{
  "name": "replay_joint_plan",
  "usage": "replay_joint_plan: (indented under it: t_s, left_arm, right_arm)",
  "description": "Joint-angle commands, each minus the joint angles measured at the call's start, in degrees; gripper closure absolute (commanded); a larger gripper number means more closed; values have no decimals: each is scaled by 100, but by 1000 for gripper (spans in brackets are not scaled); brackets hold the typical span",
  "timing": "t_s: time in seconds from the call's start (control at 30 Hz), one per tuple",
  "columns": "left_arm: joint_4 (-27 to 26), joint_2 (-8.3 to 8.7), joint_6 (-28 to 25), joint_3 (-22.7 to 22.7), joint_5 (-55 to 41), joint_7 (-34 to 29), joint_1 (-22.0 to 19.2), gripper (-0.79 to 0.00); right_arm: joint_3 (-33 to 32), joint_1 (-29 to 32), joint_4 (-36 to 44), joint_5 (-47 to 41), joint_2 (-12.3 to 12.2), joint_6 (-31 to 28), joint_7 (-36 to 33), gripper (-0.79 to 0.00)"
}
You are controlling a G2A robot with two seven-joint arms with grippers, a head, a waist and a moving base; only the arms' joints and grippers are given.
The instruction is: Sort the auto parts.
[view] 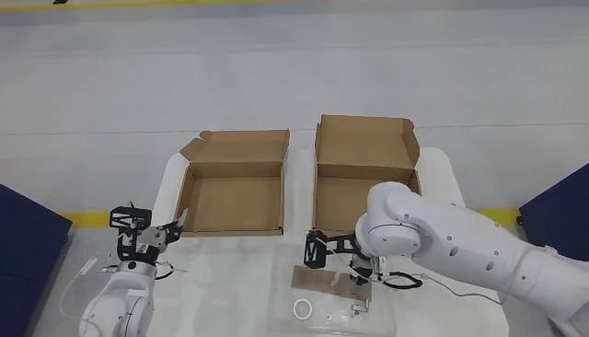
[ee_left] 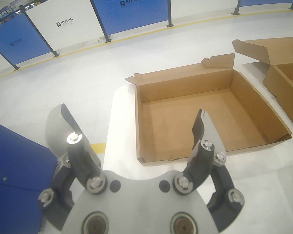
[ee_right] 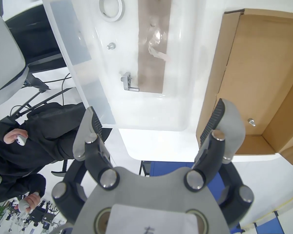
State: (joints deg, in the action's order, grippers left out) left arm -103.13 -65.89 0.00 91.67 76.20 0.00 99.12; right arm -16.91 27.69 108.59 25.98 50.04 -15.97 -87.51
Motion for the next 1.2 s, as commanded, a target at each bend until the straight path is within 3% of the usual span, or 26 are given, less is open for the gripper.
replay_joint_plan:
  t_s: [0.0, 0.73, 1.17]
  left_arm:
    - [0, 0, 0, 0, 0, 0, 0, -785]
    - [0, 0, 0, 0, 0, 0, 0, -785]
    - [0, 0, 0, 0, 0, 0, 0, -785]
  right_arm:
    - [42, 70, 102, 93, 10, 119, -44, -785]
    - [612, 586, -251, 620, 347, 119, -19, -785]
    - [679, 709, -285, 974, 363, 234, 63, -785]
